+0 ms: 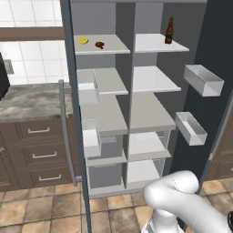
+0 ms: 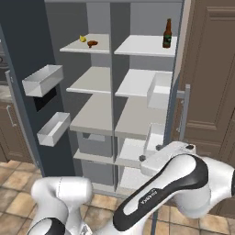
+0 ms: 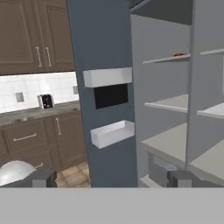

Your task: There's a chicken drumstick in the fridge that needs to be moved to the freezer for freezing. Pick up the chicken drumstick from the fridge, place it on any shelf in the freezer, and close the fridge and freezer doors when done.

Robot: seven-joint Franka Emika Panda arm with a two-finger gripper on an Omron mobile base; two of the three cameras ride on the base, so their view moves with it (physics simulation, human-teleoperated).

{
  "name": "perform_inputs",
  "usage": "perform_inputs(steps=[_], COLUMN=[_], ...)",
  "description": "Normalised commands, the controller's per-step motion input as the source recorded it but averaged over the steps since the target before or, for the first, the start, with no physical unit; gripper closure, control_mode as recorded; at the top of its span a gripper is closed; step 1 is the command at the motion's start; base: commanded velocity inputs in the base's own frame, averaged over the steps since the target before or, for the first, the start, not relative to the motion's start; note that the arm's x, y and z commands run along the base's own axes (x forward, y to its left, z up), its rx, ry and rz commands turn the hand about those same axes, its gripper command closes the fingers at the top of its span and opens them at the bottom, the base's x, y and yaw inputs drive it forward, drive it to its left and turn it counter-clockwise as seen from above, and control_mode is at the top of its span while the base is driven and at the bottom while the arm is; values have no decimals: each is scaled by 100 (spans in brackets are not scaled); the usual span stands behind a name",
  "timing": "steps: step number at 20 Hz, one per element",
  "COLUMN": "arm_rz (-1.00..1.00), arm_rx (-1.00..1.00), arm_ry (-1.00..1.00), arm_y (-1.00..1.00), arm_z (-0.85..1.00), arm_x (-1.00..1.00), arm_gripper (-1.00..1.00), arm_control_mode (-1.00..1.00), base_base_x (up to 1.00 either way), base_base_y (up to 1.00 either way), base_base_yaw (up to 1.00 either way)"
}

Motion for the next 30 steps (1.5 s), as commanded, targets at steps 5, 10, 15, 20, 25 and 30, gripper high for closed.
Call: perform_inputs(steps=[5,10,15,20,25,30], arm_rz=[17,11,5,-1,-18,-34], arm_rx=[10,8,8,1,0,0], arm_ry=[0,-1,0,0,-1,-5], arm_y=[-49,-39,-53,-35,-1,2], arm_z=[-17,-34,-33,-29,-37,-34], arm_x=[58,71,66,43,35,43], arm_gripper=[-100,-100,-100,-100,-100,-100], arm_control_mode=[-100,-100,-100,-100,-100,-100], base_base_x=[0,0,0,0,0,0], base_base_y=[0,0,0,0,0,0], base_base_yaw=[0,0,0,0,0,0])
